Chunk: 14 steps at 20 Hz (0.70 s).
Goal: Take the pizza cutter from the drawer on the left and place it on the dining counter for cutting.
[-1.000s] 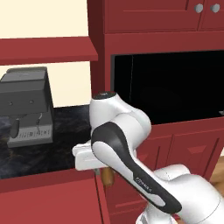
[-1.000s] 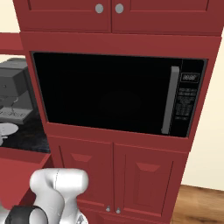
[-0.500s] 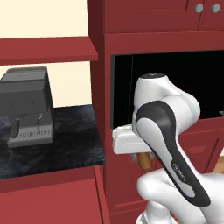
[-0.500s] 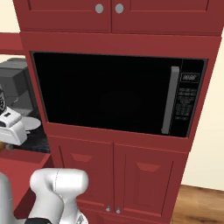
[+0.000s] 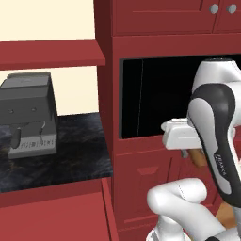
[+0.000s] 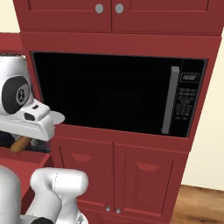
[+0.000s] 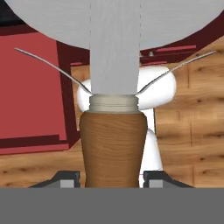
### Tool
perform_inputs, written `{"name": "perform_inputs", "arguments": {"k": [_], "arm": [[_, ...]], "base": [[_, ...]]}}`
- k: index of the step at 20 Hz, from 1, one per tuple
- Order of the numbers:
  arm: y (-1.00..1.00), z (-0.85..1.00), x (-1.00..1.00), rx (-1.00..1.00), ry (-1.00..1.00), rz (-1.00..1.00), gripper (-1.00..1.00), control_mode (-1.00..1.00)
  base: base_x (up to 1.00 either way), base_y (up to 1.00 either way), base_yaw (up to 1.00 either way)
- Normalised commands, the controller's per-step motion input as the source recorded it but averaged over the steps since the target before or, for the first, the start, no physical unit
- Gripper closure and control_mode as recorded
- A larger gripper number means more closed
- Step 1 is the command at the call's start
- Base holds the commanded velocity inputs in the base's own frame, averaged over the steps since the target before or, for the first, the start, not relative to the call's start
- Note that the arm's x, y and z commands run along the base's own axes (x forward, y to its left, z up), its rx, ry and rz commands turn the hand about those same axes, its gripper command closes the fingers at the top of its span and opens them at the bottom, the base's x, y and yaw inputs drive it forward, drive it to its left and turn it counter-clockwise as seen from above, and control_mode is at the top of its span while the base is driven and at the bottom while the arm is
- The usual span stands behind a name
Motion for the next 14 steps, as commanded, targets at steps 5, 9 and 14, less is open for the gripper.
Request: {"name": "perform_inputs", "arguments": {"k": [5, 9, 14], "arm": [[-0.74, -0.02, 0.04, 0.0, 0.0, 0.0, 1.0, -1.0], [-0.33, -0.27, 0.29, 0.0, -0.03, 0.02, 1.0, -1.0], [-0.09, -0.25, 0.32, 0.0, -0.03, 0.07, 1.0, -1.0]], "base": [[0.0, 0.0, 0.0], [0.0, 0.0, 0.0], [0.0, 0.0, 0.0]]}}
